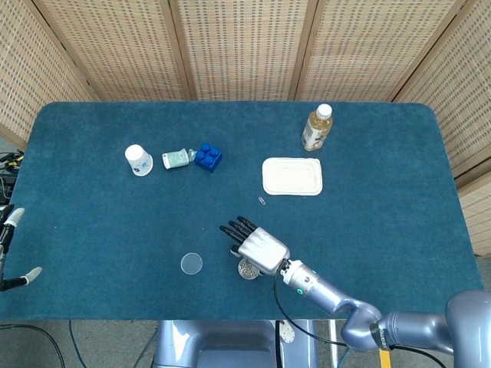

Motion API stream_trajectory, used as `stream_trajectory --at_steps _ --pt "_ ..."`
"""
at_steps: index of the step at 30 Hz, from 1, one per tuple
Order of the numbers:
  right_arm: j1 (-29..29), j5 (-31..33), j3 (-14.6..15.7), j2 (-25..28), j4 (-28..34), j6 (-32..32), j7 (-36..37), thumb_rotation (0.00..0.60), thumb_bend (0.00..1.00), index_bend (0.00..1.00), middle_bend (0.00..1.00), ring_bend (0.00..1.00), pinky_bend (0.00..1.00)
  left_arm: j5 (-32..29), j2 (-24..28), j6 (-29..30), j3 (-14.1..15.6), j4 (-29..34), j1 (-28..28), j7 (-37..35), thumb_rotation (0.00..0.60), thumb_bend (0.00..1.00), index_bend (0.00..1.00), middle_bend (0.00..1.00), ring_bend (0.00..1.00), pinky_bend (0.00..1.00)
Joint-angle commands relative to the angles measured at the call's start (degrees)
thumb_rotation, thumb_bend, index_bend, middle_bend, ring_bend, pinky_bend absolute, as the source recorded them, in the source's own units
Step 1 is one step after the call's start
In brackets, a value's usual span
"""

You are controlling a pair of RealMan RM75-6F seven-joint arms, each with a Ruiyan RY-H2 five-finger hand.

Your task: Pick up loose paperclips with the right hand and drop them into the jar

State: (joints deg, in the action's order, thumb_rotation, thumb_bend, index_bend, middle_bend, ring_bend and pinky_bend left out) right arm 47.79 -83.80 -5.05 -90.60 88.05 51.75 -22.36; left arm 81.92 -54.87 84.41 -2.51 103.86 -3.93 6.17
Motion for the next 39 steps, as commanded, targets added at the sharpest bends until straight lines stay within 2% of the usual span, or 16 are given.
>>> stream_trajectory --at_steps 1,6,15,20,26,39 --pt "0.27 2.02 -1.67 0.65 -0.33 0.0 -0.06 0.6 0.17 0.44 0.03 0.0 0.06 -0.02 0.0 -0.02 0.0 -0.02 0.01 -0.07 0.6 0.0 0.0 0.0 0.0 0.0" --pt "1.53 7.71 -4.49 -0.58 -4.05 -2.05 -1.65 0.6 0.17 0.44 0.03 0.0 0.06 -0.07 0.05 0.01 -0.12 0.1 -0.03 -0.08 0.6 0.0 0.0 0.0 0.0 0.0" --pt "5.86 17.96 -8.54 -7.94 -14.16 -5.39 -6.97 0.6 0.18 0.44 0.03 0.0 0.06 0.16 -0.31 0.04 -0.02 0.13 -0.08 0.68 0.6 0.0 0.0 0.0 0.0 0.0" --pt "8.23 21.21 -9.18 -11.22 -18.61 -7.43 -8.51 0.6 0.26 0.44 0.03 0.0 0.06 -0.51 -0.29 -0.67 -0.24 -0.13 -0.39 0.34 0.6 0.0 0.0 0.0 0.0 0.0" --pt "10.56 22.26 -8.92 -14.46 -23.61 -9.86 -7.94 0.6 0.34 0.43 0.03 0.0 0.06 -2.37 -0.22 -1.83 -0.78 -0.43 -0.84 -0.03 0.6 0.0 0.0 0.0 0.0 0.0" --pt "12.44 19.11 -6.93 -16.07 -29.31 -12.37 -4.07 0.6 0.34 0.43 0.03 0.0 0.06 -4.04 -0.55 -3.0 -1.15 -0.65 -1.45 0.68 0.6 0.0 0.0 0.0 0.0 0.0"
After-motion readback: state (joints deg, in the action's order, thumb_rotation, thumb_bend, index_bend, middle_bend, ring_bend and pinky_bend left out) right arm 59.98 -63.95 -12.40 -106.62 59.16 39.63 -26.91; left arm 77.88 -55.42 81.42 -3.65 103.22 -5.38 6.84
